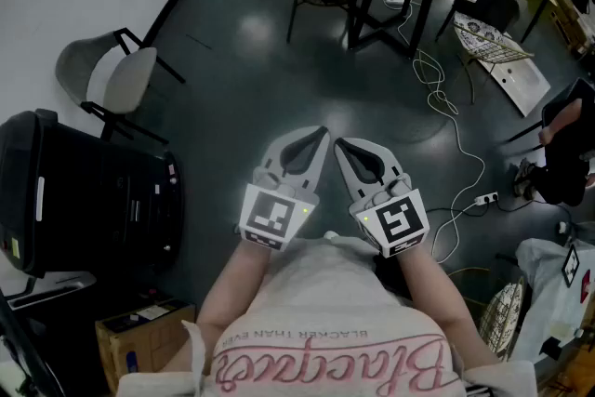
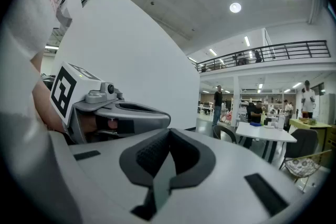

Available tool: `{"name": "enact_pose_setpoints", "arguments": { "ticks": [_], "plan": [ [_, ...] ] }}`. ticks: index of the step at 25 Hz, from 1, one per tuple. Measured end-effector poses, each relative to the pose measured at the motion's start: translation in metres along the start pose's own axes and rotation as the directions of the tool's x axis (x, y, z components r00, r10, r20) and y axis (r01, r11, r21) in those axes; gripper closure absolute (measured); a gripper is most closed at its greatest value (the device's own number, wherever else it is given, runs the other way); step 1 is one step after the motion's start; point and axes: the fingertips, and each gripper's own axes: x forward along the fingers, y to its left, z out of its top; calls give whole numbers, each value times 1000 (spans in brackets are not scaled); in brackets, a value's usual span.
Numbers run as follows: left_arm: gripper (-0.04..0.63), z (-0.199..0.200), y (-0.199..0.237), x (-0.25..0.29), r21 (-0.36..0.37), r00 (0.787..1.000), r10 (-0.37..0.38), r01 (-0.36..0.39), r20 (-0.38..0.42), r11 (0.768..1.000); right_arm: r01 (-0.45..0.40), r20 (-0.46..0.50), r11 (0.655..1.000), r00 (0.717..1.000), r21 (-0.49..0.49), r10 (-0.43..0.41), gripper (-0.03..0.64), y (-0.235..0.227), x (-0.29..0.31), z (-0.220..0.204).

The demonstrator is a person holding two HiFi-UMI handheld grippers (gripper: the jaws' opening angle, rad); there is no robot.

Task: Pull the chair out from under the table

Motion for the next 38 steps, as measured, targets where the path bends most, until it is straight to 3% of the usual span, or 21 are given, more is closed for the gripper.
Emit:
{"name": "enact_pose_setpoints", "arguments": {
  "ticks": [9,17,22,38],
  "plan": [
    [589,8,-24,21,8,998,53,-54,15,999,-29,8,999,1000,12,29,614,-31,-25,-7],
    [589,9,-17,32,-9,995,102,-102,14,995,-97,24,995,995,-29,97,614,-38,-20,5],
    [589,9,10,47,-31,992,126,-126,27,992,-128,17,986,991,-111,130,614,-45,6,14],
    [589,1,162,160,-38,995,90,-89,34,995,-12,6,1000,1000,-13,12,614,-148,161,17]
  ]
}}
